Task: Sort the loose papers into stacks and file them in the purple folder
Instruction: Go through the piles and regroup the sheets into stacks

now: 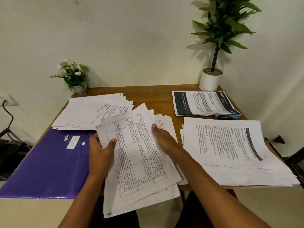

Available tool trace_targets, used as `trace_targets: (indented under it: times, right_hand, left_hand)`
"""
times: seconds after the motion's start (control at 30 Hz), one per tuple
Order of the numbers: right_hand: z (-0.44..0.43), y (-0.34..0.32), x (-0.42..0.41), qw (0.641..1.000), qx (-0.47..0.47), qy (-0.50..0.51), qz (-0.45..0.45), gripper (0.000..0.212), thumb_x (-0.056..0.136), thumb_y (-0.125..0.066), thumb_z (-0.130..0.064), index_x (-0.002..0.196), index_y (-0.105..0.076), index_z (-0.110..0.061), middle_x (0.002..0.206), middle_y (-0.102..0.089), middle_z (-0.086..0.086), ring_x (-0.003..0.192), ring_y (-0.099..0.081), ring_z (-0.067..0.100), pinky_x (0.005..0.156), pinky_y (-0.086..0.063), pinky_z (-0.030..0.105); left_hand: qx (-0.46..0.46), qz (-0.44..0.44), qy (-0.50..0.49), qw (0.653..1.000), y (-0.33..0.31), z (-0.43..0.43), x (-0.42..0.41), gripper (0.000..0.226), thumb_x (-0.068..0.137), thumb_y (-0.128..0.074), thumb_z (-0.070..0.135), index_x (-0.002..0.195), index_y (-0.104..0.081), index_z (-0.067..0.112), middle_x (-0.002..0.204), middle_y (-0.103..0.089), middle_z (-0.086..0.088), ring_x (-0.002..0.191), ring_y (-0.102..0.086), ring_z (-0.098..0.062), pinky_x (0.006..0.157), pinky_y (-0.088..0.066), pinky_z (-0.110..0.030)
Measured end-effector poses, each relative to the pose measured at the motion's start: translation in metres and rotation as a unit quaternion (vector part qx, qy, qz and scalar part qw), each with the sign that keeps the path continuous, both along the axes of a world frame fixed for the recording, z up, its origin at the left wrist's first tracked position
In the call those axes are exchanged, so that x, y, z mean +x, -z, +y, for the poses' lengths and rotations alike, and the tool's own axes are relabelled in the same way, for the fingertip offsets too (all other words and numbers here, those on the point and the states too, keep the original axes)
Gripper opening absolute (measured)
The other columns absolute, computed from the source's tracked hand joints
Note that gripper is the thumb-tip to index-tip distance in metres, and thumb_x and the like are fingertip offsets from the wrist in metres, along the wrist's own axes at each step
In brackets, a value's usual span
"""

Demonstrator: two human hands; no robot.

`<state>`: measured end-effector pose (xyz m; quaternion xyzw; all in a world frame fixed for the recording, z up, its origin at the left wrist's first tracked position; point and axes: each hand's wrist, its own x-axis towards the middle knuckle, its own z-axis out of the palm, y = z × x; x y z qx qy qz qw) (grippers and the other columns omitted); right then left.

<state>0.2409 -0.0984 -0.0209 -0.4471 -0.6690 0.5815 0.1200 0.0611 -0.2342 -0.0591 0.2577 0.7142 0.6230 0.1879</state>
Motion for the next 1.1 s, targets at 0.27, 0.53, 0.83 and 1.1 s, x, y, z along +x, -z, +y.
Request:
trace_targets:
  times: [0.27,0.53,0.83,1.1]
  right_hand:
    - [0.012,0.013,-0.001,0.972,0.173,0.16,-0.007,0.04,0.107,-0.042,-0.045,0.112,-0.066,-0.013,0.103,-0.061,-0.006,0.085,-0.058,0.009,0.083,-0.049,0.027]
    - [0.038,0.026,0.014,0.927,0.266,0.173,-0.201,0.053,0.088,-0.077,-0.038,0.131,-0.054,-0.018,0.136,-0.055,0.006,0.123,-0.055,0.028,0.097,-0.049,0.036]
    - [0.056,0.02,0.013,0.962,0.168,0.177,-0.121,0.055,0.084,-0.083,-0.026,0.132,-0.057,-0.015,0.134,-0.064,0.006,0.118,-0.065,0.03,0.091,-0.053,0.036]
    - [0.05,0.019,0.019,0.967,0.177,0.163,-0.085,0.047,0.089,-0.078,-0.02,0.131,-0.059,-0.016,0.137,-0.063,0.003,0.116,-0.066,0.026,0.076,-0.05,0.021]
  left_hand:
    - [-0.037,0.046,0.002,0.998,0.007,0.001,-0.002,0.039,0.096,-0.067,0.022,0.133,-0.052,0.025,0.122,-0.065,0.006,0.11,-0.064,-0.018,0.081,-0.057,-0.037]
    - [-0.045,0.055,0.019,0.997,0.008,0.003,0.0,0.041,0.098,-0.066,0.021,0.136,-0.053,0.025,0.126,-0.066,0.007,0.116,-0.063,-0.018,0.097,-0.055,-0.05]
    - [-0.048,0.063,0.027,0.996,0.008,0.004,0.0,0.041,0.098,-0.066,0.023,0.136,-0.053,0.026,0.128,-0.066,0.008,0.119,-0.062,-0.017,0.098,-0.054,-0.049]
    - [-0.047,0.068,0.025,0.996,0.008,0.003,0.001,0.041,0.098,-0.065,0.021,0.137,-0.053,0.025,0.129,-0.066,0.008,0.119,-0.062,-0.016,0.1,-0.053,-0.048]
